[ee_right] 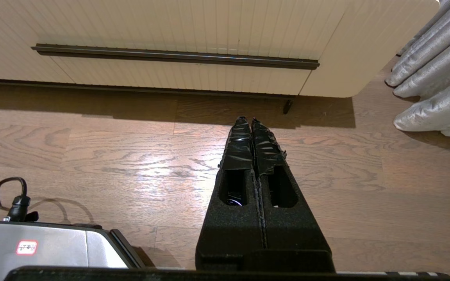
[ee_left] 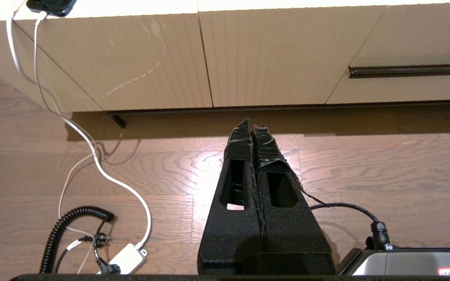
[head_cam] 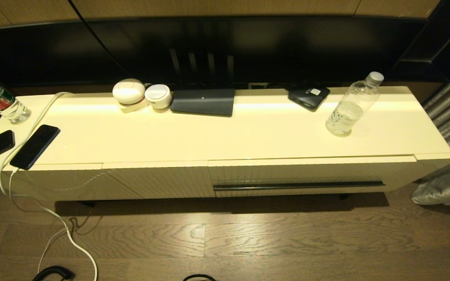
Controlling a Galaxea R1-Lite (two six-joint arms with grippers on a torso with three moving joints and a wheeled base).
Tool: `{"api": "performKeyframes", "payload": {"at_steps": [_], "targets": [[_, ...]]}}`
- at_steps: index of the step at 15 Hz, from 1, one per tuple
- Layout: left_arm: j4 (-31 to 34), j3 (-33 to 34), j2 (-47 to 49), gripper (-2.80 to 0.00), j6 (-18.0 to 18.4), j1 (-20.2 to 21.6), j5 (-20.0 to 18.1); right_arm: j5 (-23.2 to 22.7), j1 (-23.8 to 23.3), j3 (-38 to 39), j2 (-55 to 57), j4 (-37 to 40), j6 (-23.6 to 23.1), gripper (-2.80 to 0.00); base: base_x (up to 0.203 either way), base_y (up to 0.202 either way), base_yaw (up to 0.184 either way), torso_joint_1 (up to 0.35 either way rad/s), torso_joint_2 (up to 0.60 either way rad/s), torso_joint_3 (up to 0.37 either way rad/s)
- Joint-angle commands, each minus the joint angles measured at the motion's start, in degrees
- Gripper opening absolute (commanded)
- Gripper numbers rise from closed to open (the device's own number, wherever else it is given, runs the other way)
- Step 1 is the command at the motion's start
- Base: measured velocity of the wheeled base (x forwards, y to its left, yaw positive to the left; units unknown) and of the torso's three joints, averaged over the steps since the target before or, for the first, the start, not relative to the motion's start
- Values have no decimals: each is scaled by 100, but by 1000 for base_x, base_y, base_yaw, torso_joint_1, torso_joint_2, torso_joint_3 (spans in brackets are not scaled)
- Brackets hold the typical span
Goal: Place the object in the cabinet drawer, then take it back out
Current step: Open the drawer
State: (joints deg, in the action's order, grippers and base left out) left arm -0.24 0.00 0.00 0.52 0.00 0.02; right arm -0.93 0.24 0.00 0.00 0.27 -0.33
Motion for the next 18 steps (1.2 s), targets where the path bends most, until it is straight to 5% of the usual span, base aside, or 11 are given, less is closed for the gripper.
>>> {"api": "performKeyframes", "payload": {"at_steps": [1,18], "targets": [[-2,13,0,-280,0,0,6,-3,2,3,0,0,-29,-280,0,0,0,0,0,0],[-2,18,0,-280,0,0,-1,14,2,0,9,-9,94,-280,0,0,0,0,0,0]]}}
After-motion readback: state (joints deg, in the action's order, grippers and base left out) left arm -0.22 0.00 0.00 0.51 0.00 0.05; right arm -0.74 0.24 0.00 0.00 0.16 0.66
